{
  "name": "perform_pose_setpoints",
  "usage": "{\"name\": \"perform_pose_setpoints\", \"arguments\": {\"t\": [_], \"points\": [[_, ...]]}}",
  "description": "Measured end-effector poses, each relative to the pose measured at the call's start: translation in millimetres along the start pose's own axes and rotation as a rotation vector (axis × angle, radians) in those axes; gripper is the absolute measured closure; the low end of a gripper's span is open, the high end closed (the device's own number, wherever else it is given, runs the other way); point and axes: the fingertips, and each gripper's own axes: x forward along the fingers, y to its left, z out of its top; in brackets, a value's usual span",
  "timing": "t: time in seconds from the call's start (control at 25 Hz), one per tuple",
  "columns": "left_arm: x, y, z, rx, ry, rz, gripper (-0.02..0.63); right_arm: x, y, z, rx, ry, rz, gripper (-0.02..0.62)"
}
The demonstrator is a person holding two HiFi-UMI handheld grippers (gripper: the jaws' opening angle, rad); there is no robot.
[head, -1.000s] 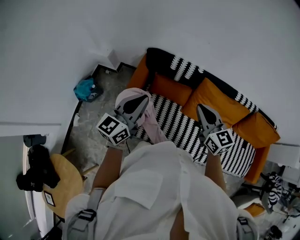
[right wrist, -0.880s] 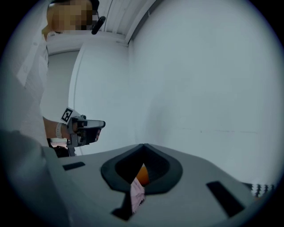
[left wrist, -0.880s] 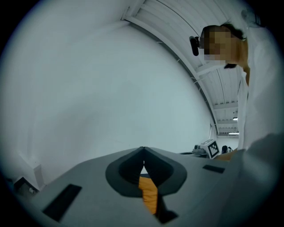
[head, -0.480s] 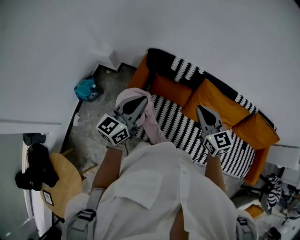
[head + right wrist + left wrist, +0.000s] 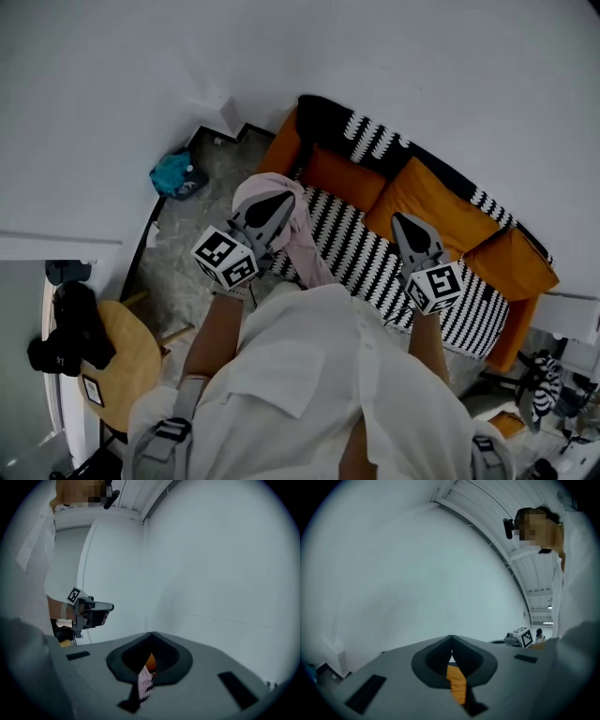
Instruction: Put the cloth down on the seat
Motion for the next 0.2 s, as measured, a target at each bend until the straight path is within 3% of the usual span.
{"name": "perform_pose_setpoints", "arguments": {"t": [0.2], "points": [[-5.7, -7.7, -3.5, 0.006, 0.010, 0.010, 0.589, -5.7, 5.9, -6.1, -0.001, 0.002, 0.022, 0.588]]}}
